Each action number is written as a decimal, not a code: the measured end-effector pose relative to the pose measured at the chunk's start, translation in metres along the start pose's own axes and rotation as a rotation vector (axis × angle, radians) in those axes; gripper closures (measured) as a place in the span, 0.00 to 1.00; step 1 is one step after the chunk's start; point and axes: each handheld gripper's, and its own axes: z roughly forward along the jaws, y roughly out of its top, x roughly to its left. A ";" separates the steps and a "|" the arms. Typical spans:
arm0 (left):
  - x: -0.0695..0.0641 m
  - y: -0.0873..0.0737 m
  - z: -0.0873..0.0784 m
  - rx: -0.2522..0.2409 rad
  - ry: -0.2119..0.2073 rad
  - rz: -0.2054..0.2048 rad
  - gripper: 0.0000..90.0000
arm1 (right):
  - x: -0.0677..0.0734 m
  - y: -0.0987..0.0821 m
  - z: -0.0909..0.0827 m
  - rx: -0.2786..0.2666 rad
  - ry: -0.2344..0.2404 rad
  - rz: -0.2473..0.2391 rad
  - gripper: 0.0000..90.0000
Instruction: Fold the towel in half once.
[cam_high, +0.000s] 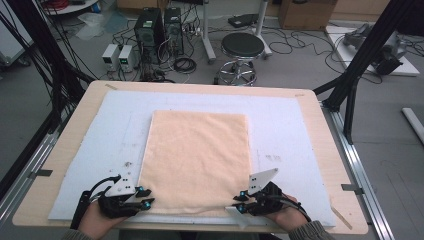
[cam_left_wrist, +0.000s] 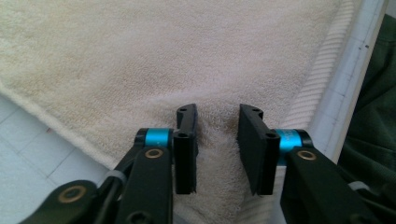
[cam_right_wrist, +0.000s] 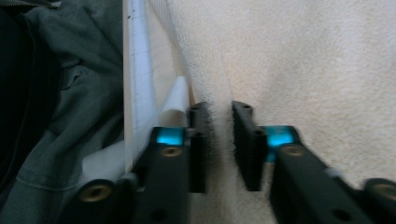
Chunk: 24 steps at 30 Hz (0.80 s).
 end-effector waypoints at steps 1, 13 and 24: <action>0.000 0.000 0.000 0.002 0.002 0.001 0.80 | 0.000 0.001 -0.002 -0.003 0.009 0.014 0.91; 0.002 0.001 -0.002 -0.009 -0.001 -0.008 0.76 | -0.005 0.010 -0.023 -0.118 0.091 0.036 0.79; 0.002 0.002 -0.004 -0.027 0.016 -0.003 0.69 | -0.010 0.001 -0.007 -0.049 0.003 0.057 0.73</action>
